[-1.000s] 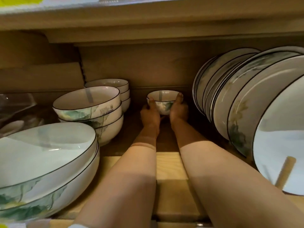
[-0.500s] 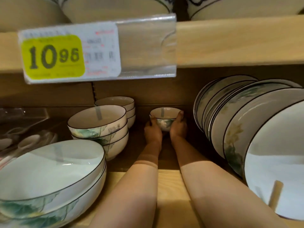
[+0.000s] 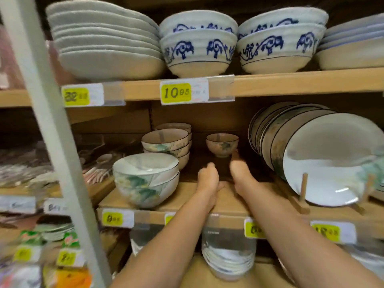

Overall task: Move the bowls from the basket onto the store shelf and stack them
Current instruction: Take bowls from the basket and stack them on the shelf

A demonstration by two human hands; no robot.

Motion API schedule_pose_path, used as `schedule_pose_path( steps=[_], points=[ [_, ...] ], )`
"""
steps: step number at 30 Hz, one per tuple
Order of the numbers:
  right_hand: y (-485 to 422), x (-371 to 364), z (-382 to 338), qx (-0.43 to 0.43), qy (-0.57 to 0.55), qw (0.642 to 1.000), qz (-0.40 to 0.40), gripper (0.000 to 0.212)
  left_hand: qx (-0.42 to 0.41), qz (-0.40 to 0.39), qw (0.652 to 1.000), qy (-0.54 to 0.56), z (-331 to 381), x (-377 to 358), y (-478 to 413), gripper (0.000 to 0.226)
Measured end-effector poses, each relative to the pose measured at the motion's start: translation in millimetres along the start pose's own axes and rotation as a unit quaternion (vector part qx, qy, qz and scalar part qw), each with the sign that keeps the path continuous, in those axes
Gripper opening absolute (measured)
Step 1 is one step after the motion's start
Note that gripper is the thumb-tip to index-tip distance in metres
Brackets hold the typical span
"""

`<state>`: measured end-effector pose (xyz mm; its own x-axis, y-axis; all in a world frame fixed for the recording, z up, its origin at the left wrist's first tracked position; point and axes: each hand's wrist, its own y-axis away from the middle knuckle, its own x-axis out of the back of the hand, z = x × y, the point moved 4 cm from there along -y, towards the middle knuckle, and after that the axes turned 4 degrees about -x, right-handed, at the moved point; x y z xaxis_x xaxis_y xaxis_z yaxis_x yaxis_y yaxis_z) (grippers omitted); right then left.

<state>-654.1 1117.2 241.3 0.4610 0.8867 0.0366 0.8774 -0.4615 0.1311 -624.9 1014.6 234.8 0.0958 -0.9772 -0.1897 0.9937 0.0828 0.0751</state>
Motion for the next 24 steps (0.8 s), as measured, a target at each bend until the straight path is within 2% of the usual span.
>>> schedule_pose_path(
  steps=[2,4,8,14,18,24],
  points=[
    [39,12,6,0.013,0.004,1.0,-0.004,0.049,-0.019,-0.05,0.998,0.024,4,16,43,0.034],
    [84,21,14,0.038,-0.038,0.997,-0.047,0.046,-0.04,-0.079,0.996,0.024,3,47,86,0.022],
    [183,20,41,0.048,-0.144,0.982,-0.109,0.039,-0.092,-0.124,0.988,0.001,4,130,167,0.025],
    [290,-44,128,-0.019,-0.103,0.972,-0.211,0.026,-0.114,0.003,0.993,-0.04,-33,287,246,0.028],
    [339,-103,199,-0.1,-0.015,0.952,-0.288,0.023,-0.063,0.12,0.989,-0.053,-77,397,278,0.028],
    [376,-193,296,-0.165,0.111,0.908,-0.369,0.017,0.051,0.265,0.961,-0.069,-143,527,295,0.023]
  ],
)
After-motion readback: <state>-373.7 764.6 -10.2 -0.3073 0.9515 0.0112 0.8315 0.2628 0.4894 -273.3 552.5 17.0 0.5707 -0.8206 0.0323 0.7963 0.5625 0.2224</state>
